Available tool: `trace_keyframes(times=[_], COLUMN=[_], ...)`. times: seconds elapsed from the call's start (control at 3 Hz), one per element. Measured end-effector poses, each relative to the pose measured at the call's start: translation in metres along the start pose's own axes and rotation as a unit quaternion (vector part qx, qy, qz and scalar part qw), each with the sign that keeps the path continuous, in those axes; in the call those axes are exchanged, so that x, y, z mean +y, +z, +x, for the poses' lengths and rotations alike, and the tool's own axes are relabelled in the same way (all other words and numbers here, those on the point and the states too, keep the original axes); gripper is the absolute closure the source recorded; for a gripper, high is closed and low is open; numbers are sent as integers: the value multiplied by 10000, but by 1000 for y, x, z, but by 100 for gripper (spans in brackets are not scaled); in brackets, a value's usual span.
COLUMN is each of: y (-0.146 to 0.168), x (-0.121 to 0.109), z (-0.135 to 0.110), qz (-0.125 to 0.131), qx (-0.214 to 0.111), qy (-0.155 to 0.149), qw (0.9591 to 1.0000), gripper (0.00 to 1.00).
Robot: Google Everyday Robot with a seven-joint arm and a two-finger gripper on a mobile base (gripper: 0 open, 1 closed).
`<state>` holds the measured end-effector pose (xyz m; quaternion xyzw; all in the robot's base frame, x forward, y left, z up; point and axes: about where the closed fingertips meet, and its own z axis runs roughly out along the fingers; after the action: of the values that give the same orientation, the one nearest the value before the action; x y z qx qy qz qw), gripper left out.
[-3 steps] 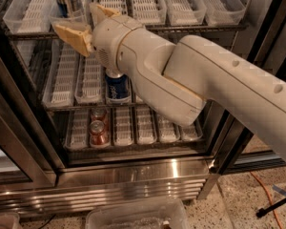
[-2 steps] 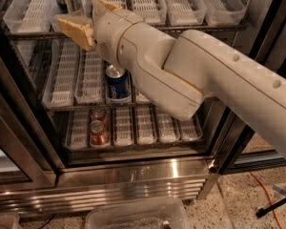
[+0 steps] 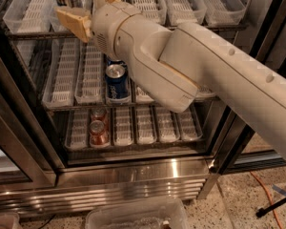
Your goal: Pick redbull can from top shelf of fridge
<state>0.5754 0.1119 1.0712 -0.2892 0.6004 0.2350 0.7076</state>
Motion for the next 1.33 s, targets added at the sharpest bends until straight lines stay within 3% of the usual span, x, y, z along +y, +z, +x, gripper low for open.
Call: trace_keyframes(times=[1.0,1.33], y=[31,34], x=[17,12], z=[14,12], qz=[-175,-122], qx=[50,39], qy=[66,87], qw=[9998,9999], gripper=[37,37])
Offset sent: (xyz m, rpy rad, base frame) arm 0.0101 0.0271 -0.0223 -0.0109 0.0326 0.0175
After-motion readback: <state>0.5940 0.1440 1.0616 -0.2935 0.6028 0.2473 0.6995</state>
